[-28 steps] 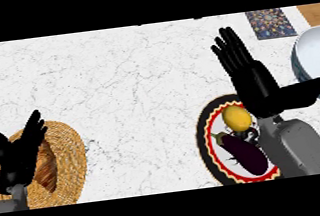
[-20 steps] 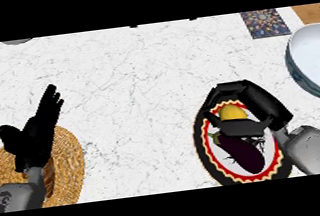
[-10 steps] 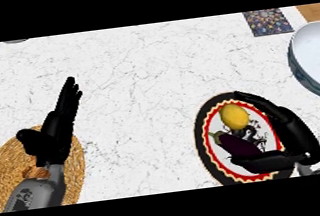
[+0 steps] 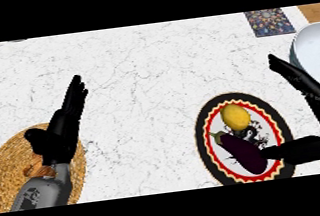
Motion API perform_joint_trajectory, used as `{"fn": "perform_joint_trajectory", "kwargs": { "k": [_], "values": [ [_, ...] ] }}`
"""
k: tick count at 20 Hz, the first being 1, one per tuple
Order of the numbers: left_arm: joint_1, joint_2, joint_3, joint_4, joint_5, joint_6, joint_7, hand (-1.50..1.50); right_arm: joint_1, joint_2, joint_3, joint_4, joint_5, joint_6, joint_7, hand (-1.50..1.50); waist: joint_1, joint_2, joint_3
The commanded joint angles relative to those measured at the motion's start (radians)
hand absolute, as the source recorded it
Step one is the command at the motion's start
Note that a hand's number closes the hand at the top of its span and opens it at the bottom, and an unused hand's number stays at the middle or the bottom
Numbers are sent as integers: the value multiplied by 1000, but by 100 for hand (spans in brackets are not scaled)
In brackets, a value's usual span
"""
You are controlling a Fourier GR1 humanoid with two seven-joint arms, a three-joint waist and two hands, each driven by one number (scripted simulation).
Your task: Pick the lemon from the plate and place it in the bowl
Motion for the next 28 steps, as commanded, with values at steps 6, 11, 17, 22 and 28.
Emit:
{"fn": "perform_joint_trajectory", "kwargs": {
  "k": [6, 11, 17, 22, 28],
  "values": [
    [9, -12, 8, -9, -20, -22, -8, 0, -168, -39, 69, 51, 48, 117, 374, -150, 18, 4, 1],
    [22, -44, -23, -43, -54, 0, 28, 0, -172, -54, 97, 89, 46, 223, 473, -150, 16, 3, 1],
    [-47, -45, 86, 84, -37, -75, -19, 0, -149, 26, 64, 182, 139, 311, 364, -150, 7, 4, 1],
    [-23, -92, 74, 31, -83, -75, 21, 0, -101, 88, -19, 194, 157, 378, 308, -150, 7, 3, 1],
    [16, -60, 139, 40, -58, -129, -35, 0, -77, 99, -117, 194, 67, 454, 245, -150, 7, 3, 1]
  ]
}}
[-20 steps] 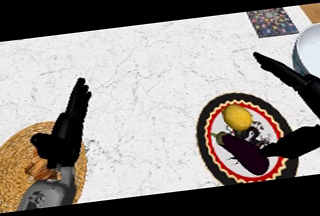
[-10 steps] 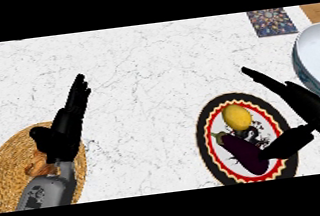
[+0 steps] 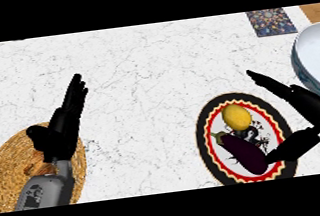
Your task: Pick the lemon from the plate and place it in the bowl
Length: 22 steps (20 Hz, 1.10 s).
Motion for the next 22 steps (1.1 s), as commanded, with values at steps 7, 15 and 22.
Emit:
{"fn": "perform_joint_trajectory", "kwargs": {
  "k": [7, 15, 22],
  "values": [
    [-12, -78, 5, 72, -79, 11, -54, 0, 9, 122, -66, 71, 4, 85, -42, -150, -1, 0, 0],
    [62, -37, 65, -16, -41, -84, -12, 0, 25, 225, -67, 73, 80, 74, 3, -150, 2, 0, 0],
    [30, -71, 54, -135, -83, -68, 100, 0, 23, 263, -112, 132, 111, 106, -61, -150, 1, -1, 0]
  ]
}}
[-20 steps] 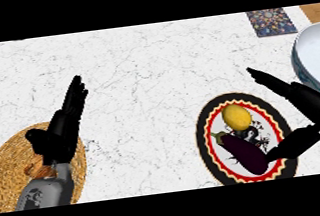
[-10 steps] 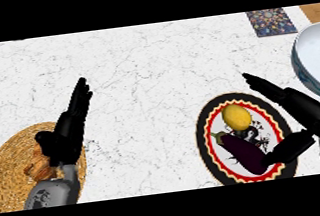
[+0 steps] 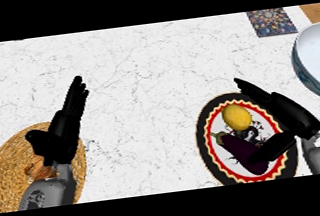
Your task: Pick the lemon from the plate and place it in the bowl
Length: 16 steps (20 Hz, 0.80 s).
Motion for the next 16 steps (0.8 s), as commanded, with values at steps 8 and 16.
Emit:
{"fn": "perform_joint_trajectory", "kwargs": {
  "k": [8, 16],
  "values": [
    [-3, -29, -7, -39, -35, 4, 44, 0, -62, 27, 35, 260, 279, -141, -168, -150, 6, 1, 0],
    [7, -34, 27, -1, -33, -22, 5, 0, -181, 49, -2, 465, 312, -109, -251, -150, 5, 1, 0]
  ]
}}
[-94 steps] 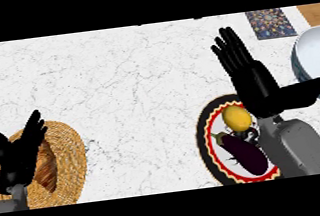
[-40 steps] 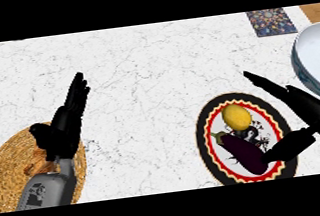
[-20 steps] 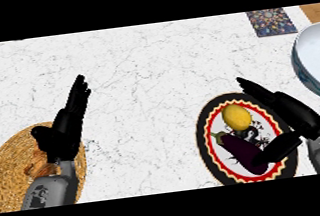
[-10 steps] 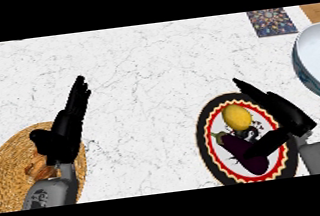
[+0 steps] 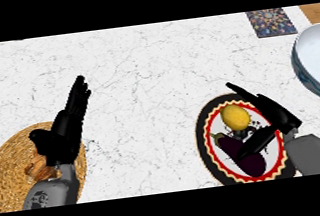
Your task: Pick the lemon from the plate and place it in the bowl
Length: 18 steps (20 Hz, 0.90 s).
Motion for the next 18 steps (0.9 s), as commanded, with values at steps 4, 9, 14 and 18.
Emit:
{"fn": "perform_joint_trajectory", "kwargs": {
  "k": [4, 9, 14, 18],
  "values": [
    [35, -23, -28, -2, -27, 5, -27, 0, -43, -43, 80, 52, 123, 3, -163, 150, 6, 4, 3],
    [-4, -5, 29, 54, -6, -15, -55, 0, 59, 12, 119, -41, 144, -6, -188, 150, -2, 2, 2],
    [8, -34, 11, 49, -16, 0, -54, 0, 178, -65, 96, -147, 98, 73, -246, 150, -9, 1, 2],
    [5, 28, 72, 11, 23, -30, -24, 0, 364, -258, 16, -363, -46, 245, -372, 150, -31, -5, 1]
  ]
}}
